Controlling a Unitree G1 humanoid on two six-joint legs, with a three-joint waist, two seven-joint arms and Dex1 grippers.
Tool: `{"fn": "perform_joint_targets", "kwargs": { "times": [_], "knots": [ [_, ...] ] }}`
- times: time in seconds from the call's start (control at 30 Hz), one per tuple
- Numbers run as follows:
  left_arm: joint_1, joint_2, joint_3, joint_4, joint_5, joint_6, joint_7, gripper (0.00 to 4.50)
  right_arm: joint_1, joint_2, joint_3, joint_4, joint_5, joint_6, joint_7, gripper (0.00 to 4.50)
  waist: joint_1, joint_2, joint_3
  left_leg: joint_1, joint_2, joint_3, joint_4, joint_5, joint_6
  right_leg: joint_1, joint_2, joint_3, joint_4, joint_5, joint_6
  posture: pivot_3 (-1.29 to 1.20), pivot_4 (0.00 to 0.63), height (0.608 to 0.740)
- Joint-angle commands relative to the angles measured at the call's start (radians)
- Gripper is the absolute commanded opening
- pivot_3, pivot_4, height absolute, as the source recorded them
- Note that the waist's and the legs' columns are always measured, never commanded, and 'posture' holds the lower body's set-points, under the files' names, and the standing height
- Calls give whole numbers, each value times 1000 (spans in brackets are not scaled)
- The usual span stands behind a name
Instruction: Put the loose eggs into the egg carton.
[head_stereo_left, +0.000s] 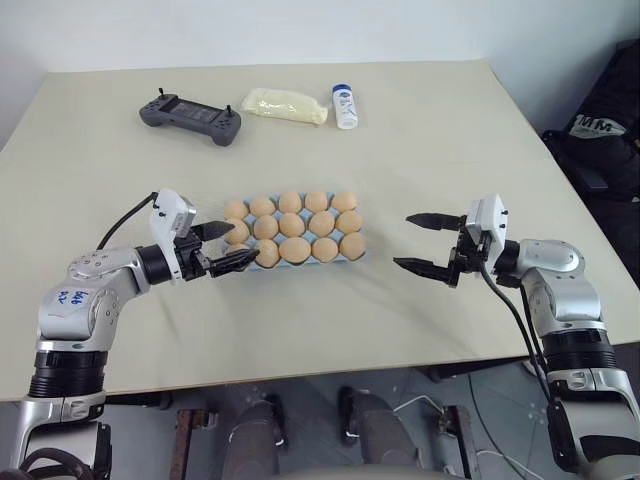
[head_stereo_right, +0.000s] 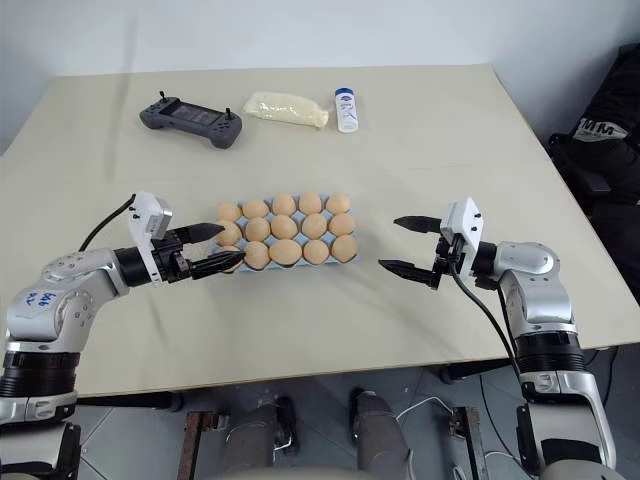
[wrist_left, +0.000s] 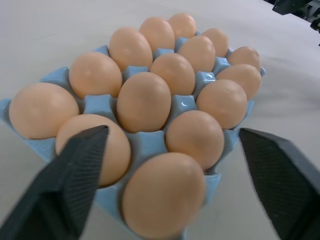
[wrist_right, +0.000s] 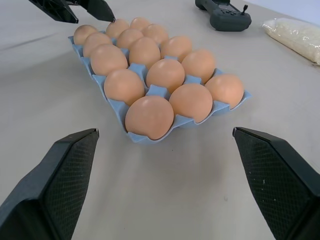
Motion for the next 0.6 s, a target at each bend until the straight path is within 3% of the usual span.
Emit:
{"fn": "perform_joint_targets", "kwargs": {
  "times": [0.03, 0.13, 0.33, 0.6],
  "knots": [
    [-5, 26, 71, -61, -27, -4, 11, 4486, -6, -23, -35, -22, 17, -7, -1, 4500, 0, 0, 0, 0, 0, 0, 0, 0, 0, 0, 0, 0, 0, 0, 0, 0, 150, 740],
    [-3, 28, 133, -91, -76, 22, 17, 4486, -18, -23, -33, -8, 15, -11, 3, 4500, 0, 0, 0, 0, 0, 0, 0, 0, 0, 0, 0, 0, 0, 0, 0, 0, 150, 740],
    [59, 28, 205, -87, -79, -101, -45, 4486, -79, -7, -14, 54, 1, -34, 19, 4500, -1, 0, 0, 0, 1, 0, 0, 0, 0, 0, 0, 0, 0, 0, 0, 0, 150, 740],
    [117, 9, 235, -47, -82, -206, -91, 4486, -142, 16, 2, 139, -21, -75, 53, 4500, -2, 0, 0, 0, 1, 0, 0, 0, 0, 0, 0, 0, 0, 0, -1, 0, 150, 740]
  ]
}}
